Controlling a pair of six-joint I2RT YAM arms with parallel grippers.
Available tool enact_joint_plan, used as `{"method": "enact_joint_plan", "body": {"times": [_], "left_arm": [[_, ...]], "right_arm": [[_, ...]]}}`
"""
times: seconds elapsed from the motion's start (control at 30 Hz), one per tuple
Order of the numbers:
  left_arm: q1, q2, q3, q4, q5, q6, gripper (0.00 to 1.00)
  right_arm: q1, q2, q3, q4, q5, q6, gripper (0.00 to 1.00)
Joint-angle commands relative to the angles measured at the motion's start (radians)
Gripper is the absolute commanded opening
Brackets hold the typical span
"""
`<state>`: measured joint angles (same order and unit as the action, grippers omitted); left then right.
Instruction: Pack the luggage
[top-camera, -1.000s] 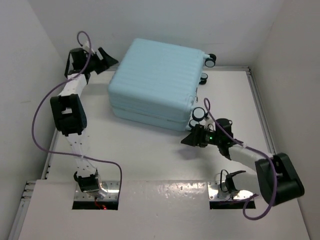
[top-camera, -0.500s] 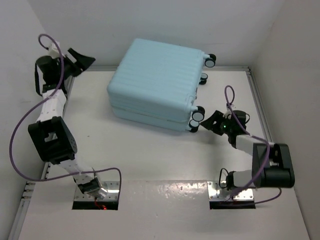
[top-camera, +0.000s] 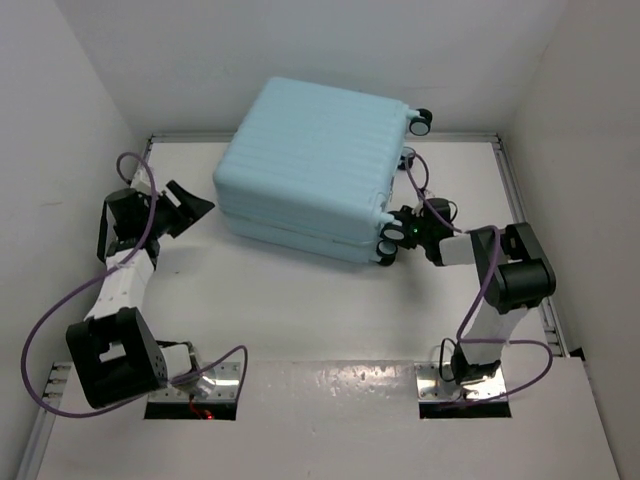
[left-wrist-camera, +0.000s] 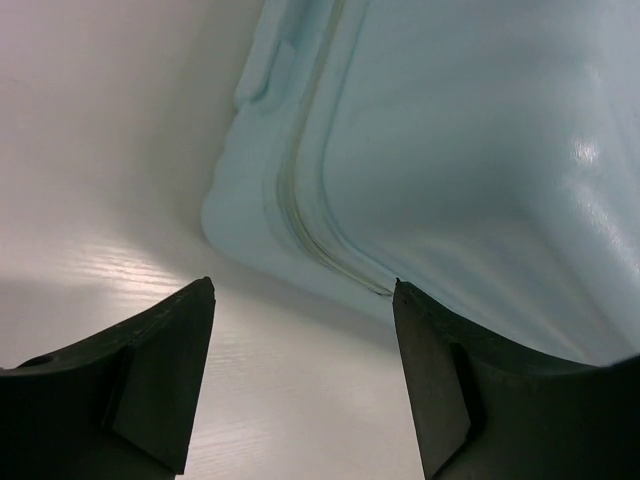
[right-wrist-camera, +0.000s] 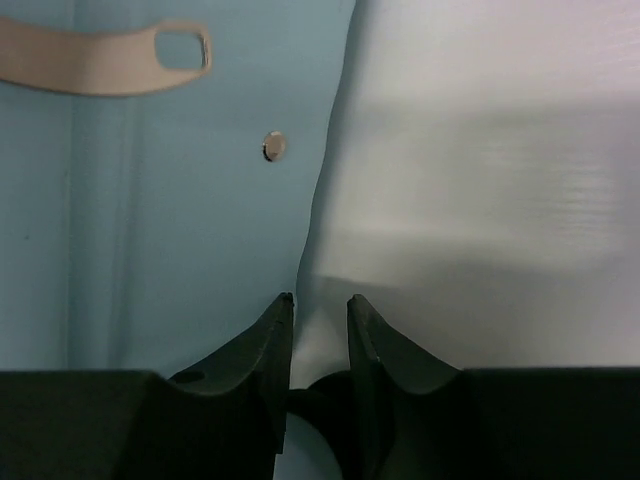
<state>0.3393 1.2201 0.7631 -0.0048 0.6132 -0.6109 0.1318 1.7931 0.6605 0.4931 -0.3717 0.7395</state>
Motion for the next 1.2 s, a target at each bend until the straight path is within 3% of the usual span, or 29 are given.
{"method": "enact_joint_plan", "body": {"times": [0.0, 0.13, 0.27, 0.43, 0.57, 0.67, 0.8, 0.9, 0.93, 1.0, 1.07, 1.17], "left_arm": [[-0.039, -0.028, -0.005, -0.011, -0.029, -0.018, 0.74], [-0.089, -0.002, -0.005, -0.011, -0.029, -0.082, 0.74], [-0.181, 0.016, -0.063, 0.115, -0.039, -0.211, 0.74], [-0.243, 0.165, -0.038, 0.323, -0.124, -0.289, 0.71], [-0.195, 0.434, 0.315, 0.315, -0.173, -0.290, 0.71], [-0.177, 0.602, 0.578, 0.224, -0.226, -0.236, 0.63], [-0.164, 0.676, 0.731, 0.157, -0.348, -0.153, 0.59], [-0.174, 0.648, 0.777, 0.010, -0.366, -0.061, 0.78], [-0.174, 0.625, 0.766, -0.027, -0.377, -0.031, 0.80], [-0.213, 0.501, 0.682, -0.106, -0.421, 0.069, 0.87], [-0.264, 0.326, 0.539, -0.115, -0.484, 0.138, 1.00], [-0.304, 0.190, 0.417, -0.159, -0.426, 0.163, 1.00]], "right_arm": [[0.097, -0.012, -0.048, 0.068, -0.044, 0.063, 0.27], [0.231, -0.067, -0.162, 0.120, -0.018, 0.132, 0.25], [0.331, -0.152, -0.245, 0.183, -0.016, 0.164, 0.25], [0.485, -0.316, -0.295, 0.249, -0.074, 0.058, 0.36], [0.422, -0.450, -0.324, 0.164, -0.105, -0.066, 0.46], [0.307, -0.587, -0.344, 0.011, -0.098, -0.208, 0.50], [0.152, -0.764, -0.380, -0.217, -0.013, -0.308, 0.54], [0.067, -0.863, -0.389, -0.269, 0.054, -0.380, 0.59], [0.057, -0.888, -0.389, -0.274, 0.103, -0.387, 0.60], [0.032, -0.911, -0.384, -0.268, 0.151, -0.394, 0.60], [0.022, -0.908, -0.378, -0.239, 0.213, -0.400, 0.61], [-0.014, -0.882, -0.381, -0.142, 0.232, -0.422, 0.60]]}}
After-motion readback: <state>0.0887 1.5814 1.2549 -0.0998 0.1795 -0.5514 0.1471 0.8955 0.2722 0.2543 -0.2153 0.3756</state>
